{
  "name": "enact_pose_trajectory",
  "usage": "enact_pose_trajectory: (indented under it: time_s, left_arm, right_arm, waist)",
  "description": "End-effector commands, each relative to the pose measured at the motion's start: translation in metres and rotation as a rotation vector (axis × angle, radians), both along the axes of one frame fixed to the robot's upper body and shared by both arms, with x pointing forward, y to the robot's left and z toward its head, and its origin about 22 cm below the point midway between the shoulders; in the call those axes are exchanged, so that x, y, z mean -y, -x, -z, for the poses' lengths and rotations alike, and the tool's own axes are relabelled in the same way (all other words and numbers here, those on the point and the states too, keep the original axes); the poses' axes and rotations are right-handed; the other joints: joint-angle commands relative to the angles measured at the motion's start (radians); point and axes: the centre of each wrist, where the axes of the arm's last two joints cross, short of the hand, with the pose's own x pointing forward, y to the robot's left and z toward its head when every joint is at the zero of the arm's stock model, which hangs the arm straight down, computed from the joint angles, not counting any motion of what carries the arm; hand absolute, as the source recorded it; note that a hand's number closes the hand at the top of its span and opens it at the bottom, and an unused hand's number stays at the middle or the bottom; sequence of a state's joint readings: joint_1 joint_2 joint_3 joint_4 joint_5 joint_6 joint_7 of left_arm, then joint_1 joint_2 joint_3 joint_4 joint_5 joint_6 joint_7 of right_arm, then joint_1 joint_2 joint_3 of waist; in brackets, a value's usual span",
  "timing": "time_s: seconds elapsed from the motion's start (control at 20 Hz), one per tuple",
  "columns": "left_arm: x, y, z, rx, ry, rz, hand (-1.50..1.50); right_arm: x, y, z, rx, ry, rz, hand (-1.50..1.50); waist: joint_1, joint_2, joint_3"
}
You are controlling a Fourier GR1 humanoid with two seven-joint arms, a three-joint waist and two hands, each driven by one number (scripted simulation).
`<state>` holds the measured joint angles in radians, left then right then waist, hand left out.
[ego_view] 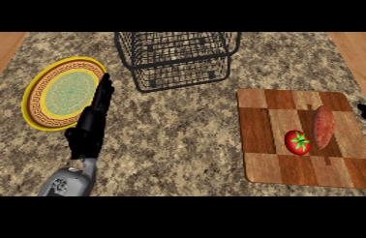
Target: Pick the tomato from the cutting board and place it in the tiered basket
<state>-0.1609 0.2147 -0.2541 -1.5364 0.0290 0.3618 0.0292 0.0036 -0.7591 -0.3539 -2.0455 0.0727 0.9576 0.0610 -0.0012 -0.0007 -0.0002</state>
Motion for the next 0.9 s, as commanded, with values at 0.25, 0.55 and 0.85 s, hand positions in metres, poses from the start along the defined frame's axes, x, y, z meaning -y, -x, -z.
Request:
enact_pose_trajectory:
  time_s: [0.25,0.55,0.85]
  left_arm:
    - [0.019,-0.001,-0.001,-0.010,0.012,-0.007,0.00]
    - [0.005,-0.005,-0.001,-0.003,0.011,-0.010,0.00]
    - [0.008,0.004,0.000,0.013,0.012,0.011,0.00]
  right_arm:
    - [-0.001,-0.005,0.004,-0.069,0.136,0.043,-1.50]
    - [-0.001,0.005,0.027,-0.007,0.197,0.039,-1.50]
    - [0.009,-0.020,0.018,-0.008,0.247,0.029,-1.50]
  waist:
    - [0.002,0.001,0.000]
    - [-0.003,0.000,0.001]
    - [0.004,0.001,0.000]
